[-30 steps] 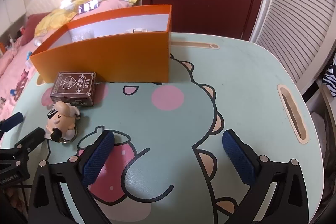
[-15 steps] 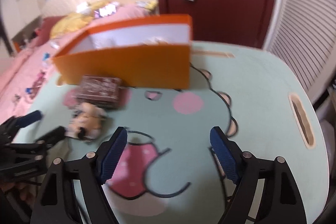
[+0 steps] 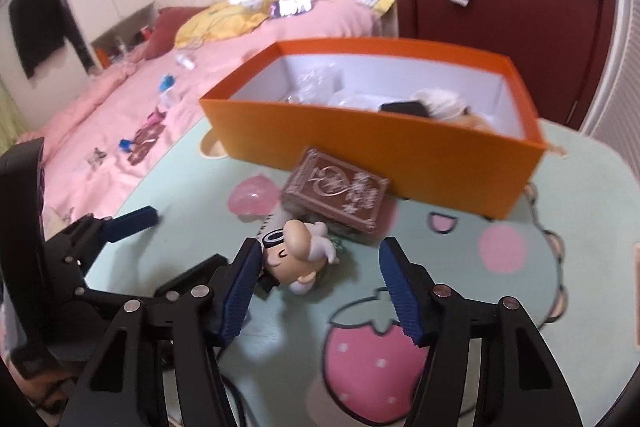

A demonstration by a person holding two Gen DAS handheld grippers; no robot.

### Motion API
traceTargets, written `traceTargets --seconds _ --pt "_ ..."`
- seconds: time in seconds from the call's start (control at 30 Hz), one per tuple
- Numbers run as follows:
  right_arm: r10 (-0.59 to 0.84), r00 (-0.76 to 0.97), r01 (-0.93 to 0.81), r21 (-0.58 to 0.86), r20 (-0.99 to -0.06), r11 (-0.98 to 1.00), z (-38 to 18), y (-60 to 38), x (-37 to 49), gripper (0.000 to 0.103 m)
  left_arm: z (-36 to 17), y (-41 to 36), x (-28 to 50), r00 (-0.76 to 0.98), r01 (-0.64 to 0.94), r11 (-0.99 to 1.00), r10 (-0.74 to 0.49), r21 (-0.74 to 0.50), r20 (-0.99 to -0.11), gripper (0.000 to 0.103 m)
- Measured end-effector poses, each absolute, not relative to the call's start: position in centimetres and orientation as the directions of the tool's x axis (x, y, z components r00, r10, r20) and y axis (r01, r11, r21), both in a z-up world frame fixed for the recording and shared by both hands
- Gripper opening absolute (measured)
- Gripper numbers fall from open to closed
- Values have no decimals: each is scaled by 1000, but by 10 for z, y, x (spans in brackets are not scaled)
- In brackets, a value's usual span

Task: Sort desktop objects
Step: 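Grasp the pink heart container with the left tool while the right tool grasps the cartoon figurine, then carry the heart container and figurine into the orange box and open both tools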

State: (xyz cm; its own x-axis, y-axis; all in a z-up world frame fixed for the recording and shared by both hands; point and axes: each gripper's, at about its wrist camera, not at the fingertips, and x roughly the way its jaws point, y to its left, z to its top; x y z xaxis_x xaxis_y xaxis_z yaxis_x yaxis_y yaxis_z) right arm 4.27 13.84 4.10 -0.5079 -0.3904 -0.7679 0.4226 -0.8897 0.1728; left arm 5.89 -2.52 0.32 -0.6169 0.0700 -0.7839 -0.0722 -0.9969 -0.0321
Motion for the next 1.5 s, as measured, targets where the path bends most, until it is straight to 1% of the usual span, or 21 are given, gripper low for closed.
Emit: traceTargets --seconds 0.03,0.07,0.1,0.3,0.4,0.43,0.47,0.5,0.53,0.63,0.83,0.9,0.93,0.97,1.07,1.13,1.3,1.5 --pt "-394 -497 426 178 -774 -887 37 136 42 60 3 -25 59 -616 -74 -997 71 -32 -785 95" --pt "-397 -485 429 183 -779 -885 33 134 40 49 3 -25 59 -615 -76 -997 72 -31 -785 95" --pt "-390 -492 423 178 -779 -888 33 137 41 32 3 -25 59 -615 -78 -996 75 -34 -785 95" --pt "-350 -533 380 151 -770 -912 35 156 44 32 10 -36 61 -628 -76 -988 150 -132 -764 95" --pt "-334 -552 359 144 -764 -922 37 167 46 32 19 -45 59 -653 -54 -979 184 -197 -734 95" --pt "-328 -556 355 139 -764 -925 37 171 46 32 21 -46 55 -648 -60 -977 196 -207 -736 93" --pt "-331 -556 354 143 -763 -924 36 173 47 32 23 -46 51 -643 -65 -974 207 -217 -737 85" --pt "-334 -556 354 147 -761 -924 36 175 47 32 25 -46 47 -636 -71 -973 215 -222 -741 80" --pt "-340 -555 354 154 -759 -923 35 176 47 32 25 -43 41 -625 -78 -975 211 -209 -752 71" --pt "-346 -556 355 161 -756 -921 35 176 47 32 22 -32 23 -591 -108 -982 190 -156 -784 70" --pt "-358 -554 354 176 -752 -918 34 177 46 32 16 -15 0 -567 -139 -978 206 -154 -797 69" --pt "-363 -553 354 183 -750 -917 34 178 46 32 10 -10 -5 -559 -133 -986 157 -99 -814 60" --pt "-364 -553 354 184 -750 -917 34 178 46 32 10 -6 -4 -565 -140 -988 131 -61 -814 42" --pt "-365 -554 355 184 -749 -917 34 177 46 32 11 -5 -3 -571 -147 -988 117 -39 -813 38" --pt "-360 -558 357 175 -748 -917 33 175 46 32 12 -13 -1 -568 -157 -982 179 -108 -803 37" --pt "-357 -561 360 168 -747 -918 33 174 46 32 12 -20 1 -572 -145 -979 199 -140 -796 37" --pt "-355 -566 350 174 -744 -921 34 176 46 32 26 -27 13 -620 -145 -980 197 -135 -759 37" --pt "-359 -598 344 176 -716 -922 51 183 48 32 54 -30 20 -670 -161 -979 202 -126 -714 37"
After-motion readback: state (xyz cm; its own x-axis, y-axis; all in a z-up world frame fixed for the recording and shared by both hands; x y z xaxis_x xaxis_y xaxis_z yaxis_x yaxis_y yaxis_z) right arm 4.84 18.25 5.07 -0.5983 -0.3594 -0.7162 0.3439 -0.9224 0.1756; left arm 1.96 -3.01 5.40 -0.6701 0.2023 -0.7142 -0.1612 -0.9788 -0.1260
